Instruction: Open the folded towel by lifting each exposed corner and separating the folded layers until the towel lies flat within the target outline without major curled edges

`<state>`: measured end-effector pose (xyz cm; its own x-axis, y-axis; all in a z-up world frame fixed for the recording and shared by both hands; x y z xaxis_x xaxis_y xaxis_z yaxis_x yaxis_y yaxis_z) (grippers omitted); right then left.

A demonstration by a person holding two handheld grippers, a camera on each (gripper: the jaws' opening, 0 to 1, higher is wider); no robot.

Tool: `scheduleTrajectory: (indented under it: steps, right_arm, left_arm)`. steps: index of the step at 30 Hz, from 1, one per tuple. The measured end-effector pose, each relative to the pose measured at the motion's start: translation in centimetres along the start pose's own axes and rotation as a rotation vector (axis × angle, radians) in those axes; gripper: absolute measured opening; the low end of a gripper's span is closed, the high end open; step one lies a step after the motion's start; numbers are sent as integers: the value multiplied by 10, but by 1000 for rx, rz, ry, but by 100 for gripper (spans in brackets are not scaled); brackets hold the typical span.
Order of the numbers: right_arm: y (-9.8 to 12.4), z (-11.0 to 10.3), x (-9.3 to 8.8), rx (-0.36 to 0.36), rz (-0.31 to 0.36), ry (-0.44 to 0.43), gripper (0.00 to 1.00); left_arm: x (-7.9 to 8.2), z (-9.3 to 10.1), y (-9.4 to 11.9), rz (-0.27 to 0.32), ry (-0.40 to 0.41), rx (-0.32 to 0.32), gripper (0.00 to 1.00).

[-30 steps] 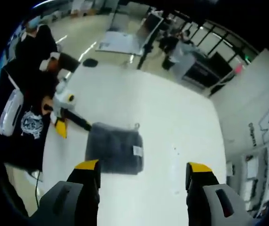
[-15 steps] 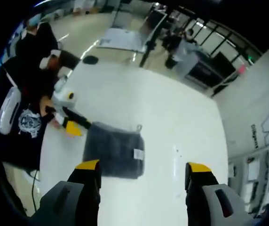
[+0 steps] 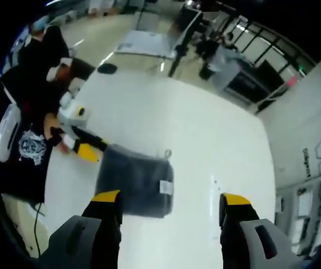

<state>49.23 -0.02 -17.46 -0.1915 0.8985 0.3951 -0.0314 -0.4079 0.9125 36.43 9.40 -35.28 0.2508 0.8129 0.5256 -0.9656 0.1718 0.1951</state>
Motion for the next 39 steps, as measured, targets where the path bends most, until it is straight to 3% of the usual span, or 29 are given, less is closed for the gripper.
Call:
scheduleTrajectory:
  steps: [3, 10, 13, 18, 28, 39]
  right_arm:
    - [-12, 2, 2, 22, 4, 6, 69]
    - [-34, 14, 2, 59, 1, -11, 69]
    - [-42, 19, 2, 76, 0, -27, 67]
    - [-56, 26, 0, 97, -7, -38, 68]
    - [-73, 30, 3, 115, -7, -41, 70]
    - [-91, 30, 5, 154, -20, -43, 67]
  left_arm:
    - [4, -8, -6, 15, -40, 23, 37]
    - [5, -8, -12, -6, -76, 36, 39]
    - [8, -9, -12, 10, -117, 34, 31]
    - [7, -9, -14, -14, -109, 43, 35]
    - [9, -11, -15, -32, -45, 52, 31]
    - [10, -14, -17, -24, -12, 65, 12]
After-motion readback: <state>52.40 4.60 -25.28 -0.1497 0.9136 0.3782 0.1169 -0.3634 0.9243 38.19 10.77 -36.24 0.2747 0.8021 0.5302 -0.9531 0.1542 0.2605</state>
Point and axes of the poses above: the point that each gripper's makers call its tool centre point, and the gripper's own axes: y roughly backward along the fingers, z roughly to its right, x roughly out of its top, the point moved 4 cm from there along y, roughly backward along the fingers, and after that the axes turned 14 degrees about x, right-handed, at the moved point
